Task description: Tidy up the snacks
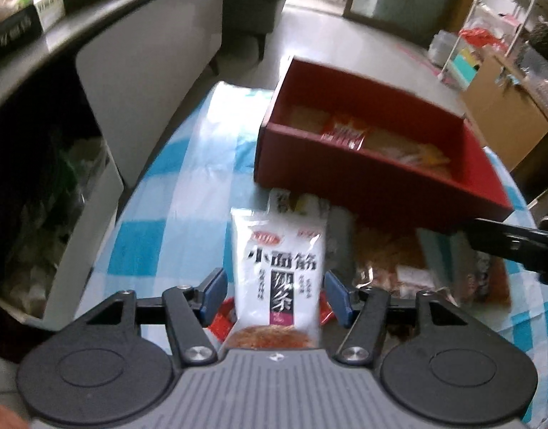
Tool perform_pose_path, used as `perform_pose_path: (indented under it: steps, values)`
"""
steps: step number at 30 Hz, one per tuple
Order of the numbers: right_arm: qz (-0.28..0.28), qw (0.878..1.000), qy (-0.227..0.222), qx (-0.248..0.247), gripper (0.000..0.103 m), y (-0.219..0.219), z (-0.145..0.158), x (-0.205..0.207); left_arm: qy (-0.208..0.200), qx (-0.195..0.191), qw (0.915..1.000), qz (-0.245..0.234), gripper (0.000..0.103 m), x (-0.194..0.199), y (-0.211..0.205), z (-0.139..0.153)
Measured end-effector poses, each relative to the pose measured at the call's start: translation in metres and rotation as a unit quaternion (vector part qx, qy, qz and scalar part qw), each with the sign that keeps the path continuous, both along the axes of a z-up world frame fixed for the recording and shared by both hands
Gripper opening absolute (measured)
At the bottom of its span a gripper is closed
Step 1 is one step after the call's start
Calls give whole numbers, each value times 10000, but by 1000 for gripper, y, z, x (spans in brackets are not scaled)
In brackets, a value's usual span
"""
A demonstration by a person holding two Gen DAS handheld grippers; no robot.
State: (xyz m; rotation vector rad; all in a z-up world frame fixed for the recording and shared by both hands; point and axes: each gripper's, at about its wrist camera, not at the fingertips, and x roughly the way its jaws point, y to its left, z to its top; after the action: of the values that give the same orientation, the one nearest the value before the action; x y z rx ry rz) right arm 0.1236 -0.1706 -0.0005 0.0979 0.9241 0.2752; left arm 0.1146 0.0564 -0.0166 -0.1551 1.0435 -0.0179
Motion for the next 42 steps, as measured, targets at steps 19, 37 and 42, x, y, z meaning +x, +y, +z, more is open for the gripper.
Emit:
perform_pose_path:
  steps: [19, 37, 42]
  values:
    - [32, 9963, 829, 214, 88, 10, -40, 18, 278, 7, 9989, -389, 38, -22, -5, -8]
    - [727, 9901, 892, -801, 76, 45, -69, -5, 466, -386, 9945, -852, 38, -50, 8, -10]
    - [670, 9897, 1017, -757, 75, 27, -62, -34, 472, -414, 9940, -898, 38, -49, 3, -9]
